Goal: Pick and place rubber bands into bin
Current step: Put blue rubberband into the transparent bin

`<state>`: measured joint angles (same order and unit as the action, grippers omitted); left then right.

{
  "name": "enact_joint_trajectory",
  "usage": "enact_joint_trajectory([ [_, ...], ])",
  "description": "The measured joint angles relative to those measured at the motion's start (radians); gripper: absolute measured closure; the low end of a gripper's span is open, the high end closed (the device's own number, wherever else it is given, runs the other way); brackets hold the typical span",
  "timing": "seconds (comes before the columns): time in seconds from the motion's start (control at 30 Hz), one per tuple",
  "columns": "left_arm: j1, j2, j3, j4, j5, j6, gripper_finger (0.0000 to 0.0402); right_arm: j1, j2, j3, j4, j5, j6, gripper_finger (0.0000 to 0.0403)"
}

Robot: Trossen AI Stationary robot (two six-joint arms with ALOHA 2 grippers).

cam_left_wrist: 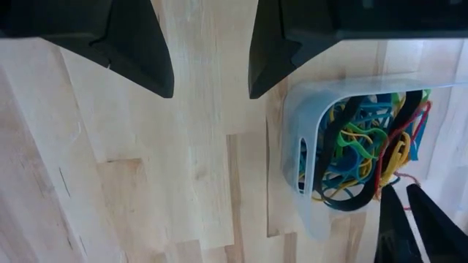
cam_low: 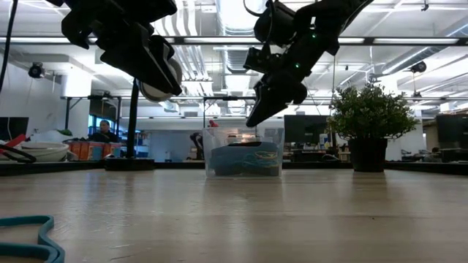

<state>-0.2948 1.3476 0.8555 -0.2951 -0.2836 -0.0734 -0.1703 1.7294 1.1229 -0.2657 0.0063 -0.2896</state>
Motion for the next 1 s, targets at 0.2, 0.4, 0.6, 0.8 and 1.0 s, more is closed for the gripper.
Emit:
enact_joint_trajectory([
  [0.2,-0.001,0.000,0.000,0.002,0.026,-0.028,0.0240,0.017,-0.007,0.004,-0.028,-0.005,0.012,0.0274],
  [0.4,-0.021,0.004,-0.001,0.033,0.103,-0.074,0.0240,0.094,-0.037,0.004,-0.051,-0.009,-0.041,0.0255],
  [0.6,-0.065,0.020,-0.001,0.073,0.162,-0.111,0.0240,0.186,-0.076,0.000,-0.103,-0.008,-0.035,0.0261],
  [0.8,-0.114,0.063,-0.001,0.176,0.253,-0.131,0.0240,0.261,-0.100,-0.039,-0.170,-0.008,0.055,0.0274],
  [1.0,-0.164,0.183,-0.003,0.320,0.368,-0.147,0.0240,0.322,-0.103,-0.128,-0.175,-0.008,0.170,0.0280],
])
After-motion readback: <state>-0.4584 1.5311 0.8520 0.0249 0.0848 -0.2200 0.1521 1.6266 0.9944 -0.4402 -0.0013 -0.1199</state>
